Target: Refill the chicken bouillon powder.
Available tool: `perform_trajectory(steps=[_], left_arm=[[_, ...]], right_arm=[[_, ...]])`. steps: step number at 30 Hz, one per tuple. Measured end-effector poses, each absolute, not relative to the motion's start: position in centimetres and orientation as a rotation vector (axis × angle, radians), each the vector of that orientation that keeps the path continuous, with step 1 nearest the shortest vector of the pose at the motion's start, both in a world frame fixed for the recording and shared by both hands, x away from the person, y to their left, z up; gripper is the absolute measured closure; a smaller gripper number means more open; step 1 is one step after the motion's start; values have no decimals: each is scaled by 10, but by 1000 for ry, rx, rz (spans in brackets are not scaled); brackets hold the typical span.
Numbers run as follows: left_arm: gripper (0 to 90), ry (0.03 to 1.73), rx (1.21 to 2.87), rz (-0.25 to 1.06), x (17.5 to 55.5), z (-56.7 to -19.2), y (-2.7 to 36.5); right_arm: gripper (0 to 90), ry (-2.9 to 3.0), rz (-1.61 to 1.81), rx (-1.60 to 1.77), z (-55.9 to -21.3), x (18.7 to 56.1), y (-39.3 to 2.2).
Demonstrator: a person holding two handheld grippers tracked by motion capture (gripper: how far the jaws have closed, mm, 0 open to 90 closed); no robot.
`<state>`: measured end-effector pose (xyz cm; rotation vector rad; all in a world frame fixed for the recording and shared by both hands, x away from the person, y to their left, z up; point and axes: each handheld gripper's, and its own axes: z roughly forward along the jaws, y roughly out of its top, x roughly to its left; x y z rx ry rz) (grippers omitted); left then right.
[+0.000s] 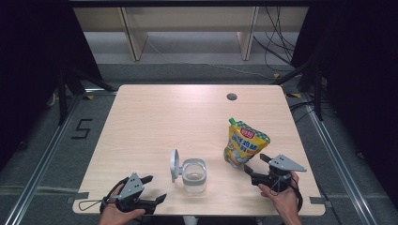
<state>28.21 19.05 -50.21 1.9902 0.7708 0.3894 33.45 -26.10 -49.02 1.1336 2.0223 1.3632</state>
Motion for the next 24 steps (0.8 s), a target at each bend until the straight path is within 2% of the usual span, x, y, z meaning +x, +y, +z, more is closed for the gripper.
perform_trajectory(steps=[24], left_arm=[[188,767,2005,394,282,-503,191]], right_arm=[[164,1998,1435,1068,-500,359,-245]])
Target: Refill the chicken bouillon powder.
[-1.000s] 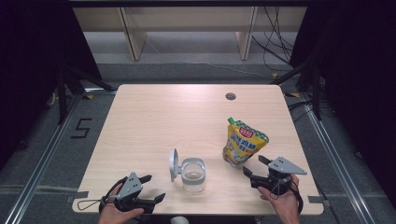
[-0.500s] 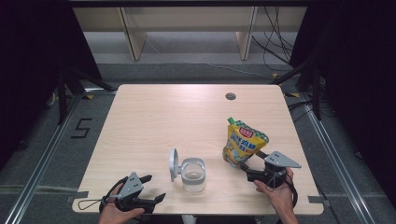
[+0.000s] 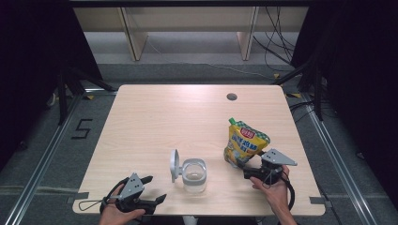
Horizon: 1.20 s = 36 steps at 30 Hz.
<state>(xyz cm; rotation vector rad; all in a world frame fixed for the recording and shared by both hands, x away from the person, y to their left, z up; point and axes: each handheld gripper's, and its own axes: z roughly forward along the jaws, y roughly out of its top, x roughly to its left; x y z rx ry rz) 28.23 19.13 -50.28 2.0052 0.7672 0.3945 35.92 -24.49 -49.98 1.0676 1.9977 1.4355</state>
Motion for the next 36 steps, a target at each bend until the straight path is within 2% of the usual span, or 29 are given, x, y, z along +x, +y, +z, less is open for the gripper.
perform_trajectory(steps=[36], left_arm=[[191,802,1996,362,281,-506,188]], right_arm=[[199,1932,1437,1019,-514,387,-233]])
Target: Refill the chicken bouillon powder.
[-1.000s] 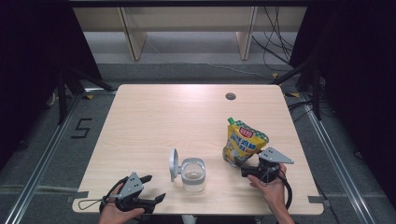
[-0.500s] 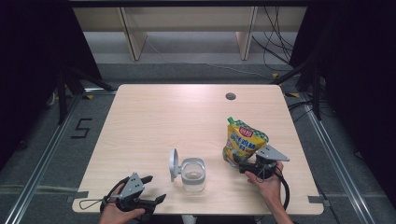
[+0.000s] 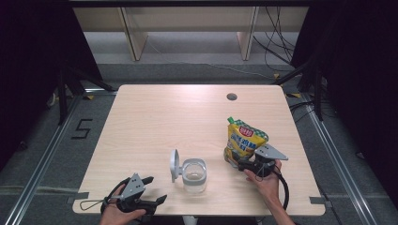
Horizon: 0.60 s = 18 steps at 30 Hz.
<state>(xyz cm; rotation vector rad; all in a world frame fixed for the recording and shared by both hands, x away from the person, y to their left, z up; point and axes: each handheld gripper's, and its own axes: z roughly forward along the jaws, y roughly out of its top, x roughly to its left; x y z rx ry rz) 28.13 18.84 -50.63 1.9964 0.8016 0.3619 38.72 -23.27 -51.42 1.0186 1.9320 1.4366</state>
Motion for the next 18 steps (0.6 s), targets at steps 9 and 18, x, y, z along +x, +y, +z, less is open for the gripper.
perform_trajectory(steps=[9,18], left_arm=[[191,803,1998,363,281,-506,188],[192,770,2013,375,283,-506,189]], right_arm=[[211,1882,1478,1050,-516,392,-229],[261,1908,1521,1055,-516,395,-227]])
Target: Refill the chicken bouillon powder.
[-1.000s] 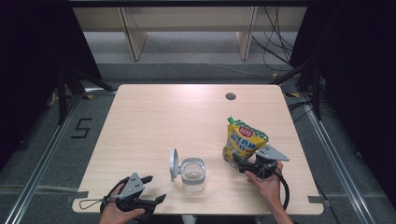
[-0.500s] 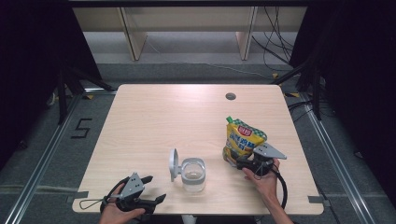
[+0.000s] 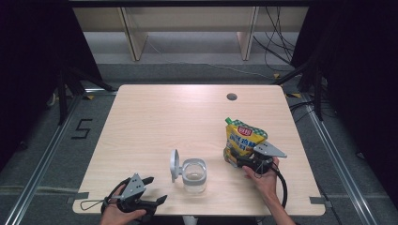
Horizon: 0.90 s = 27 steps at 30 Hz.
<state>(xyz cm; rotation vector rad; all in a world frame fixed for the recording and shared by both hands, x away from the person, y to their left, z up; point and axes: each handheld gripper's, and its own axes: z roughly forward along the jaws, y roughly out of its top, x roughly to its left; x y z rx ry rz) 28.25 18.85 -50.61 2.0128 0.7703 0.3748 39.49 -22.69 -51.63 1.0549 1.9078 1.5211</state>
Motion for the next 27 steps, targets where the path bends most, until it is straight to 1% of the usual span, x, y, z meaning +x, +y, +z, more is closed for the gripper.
perform_trajectory(steps=[2,4,7,11,13,14,16,18,19,20,27], left_arm=[[193,791,2003,363,282,-506,188],[193,798,2002,359,281,-506,188],[193,796,2000,359,281,-506,187],[195,787,2025,374,282,-506,188],[195,776,2028,378,282,-505,189],[195,792,2005,363,282,-506,188],[195,790,2001,361,282,-506,188],[195,793,1998,368,282,-506,189],[195,795,1996,367,281,-506,189],[195,795,1996,367,281,-506,189],[195,792,2003,374,282,-505,190]], right_arm=[[270,1913,1504,1067,-516,394,-227],[297,1928,1507,997,-515,398,-229],[336,1905,1516,1059,-514,396,-226],[359,1916,1473,1070,-509,391,-220],[361,1933,1440,1029,-508,392,-221],[363,1926,1438,1083,-506,387,-216],[368,1976,1383,990,-502,388,-217],[370,1966,1377,1023,-499,383,-213],[372,1962,1365,1001,-498,382,-212],[373,1957,1330,905,-496,384,-213],[378,1981,1262,778,-480,365,-207]])
